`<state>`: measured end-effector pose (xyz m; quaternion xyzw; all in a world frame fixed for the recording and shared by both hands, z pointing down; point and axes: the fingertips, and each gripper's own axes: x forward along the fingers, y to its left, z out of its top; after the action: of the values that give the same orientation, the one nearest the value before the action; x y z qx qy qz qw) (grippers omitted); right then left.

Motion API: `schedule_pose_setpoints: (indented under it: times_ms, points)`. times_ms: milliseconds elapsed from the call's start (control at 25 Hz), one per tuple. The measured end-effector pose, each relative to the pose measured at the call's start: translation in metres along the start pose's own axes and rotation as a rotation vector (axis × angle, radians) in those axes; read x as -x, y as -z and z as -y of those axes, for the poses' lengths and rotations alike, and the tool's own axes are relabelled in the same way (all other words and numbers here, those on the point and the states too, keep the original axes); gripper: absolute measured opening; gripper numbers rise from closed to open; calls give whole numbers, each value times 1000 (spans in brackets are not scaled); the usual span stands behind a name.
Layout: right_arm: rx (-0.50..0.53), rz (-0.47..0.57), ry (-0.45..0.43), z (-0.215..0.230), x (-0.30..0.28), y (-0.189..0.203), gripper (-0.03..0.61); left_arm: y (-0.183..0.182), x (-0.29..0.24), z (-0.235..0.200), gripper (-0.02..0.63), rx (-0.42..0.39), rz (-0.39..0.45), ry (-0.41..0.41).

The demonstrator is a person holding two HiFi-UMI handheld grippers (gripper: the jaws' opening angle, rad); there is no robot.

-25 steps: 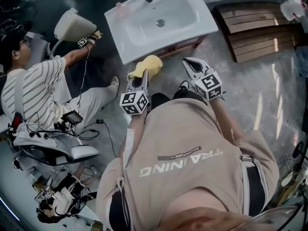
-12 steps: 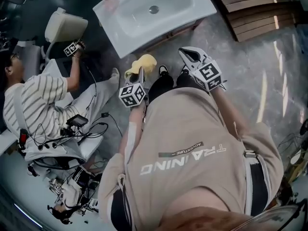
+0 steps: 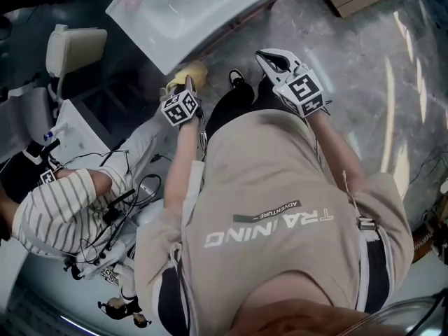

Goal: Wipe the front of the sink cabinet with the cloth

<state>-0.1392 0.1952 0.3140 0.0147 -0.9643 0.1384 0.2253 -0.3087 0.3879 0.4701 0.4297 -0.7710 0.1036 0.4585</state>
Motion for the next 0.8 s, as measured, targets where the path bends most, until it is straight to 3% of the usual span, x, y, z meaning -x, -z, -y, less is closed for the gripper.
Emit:
schedule_pose_setpoints:
  times_ms: [320,800]
  points:
    - [-70,5,111,-4,8,28,12,15,-41,-46,40,-3,-80,-55]
    - [-103,21,175,-22,-2,25,12,-10,-54,-50,40,-25,-17,-39]
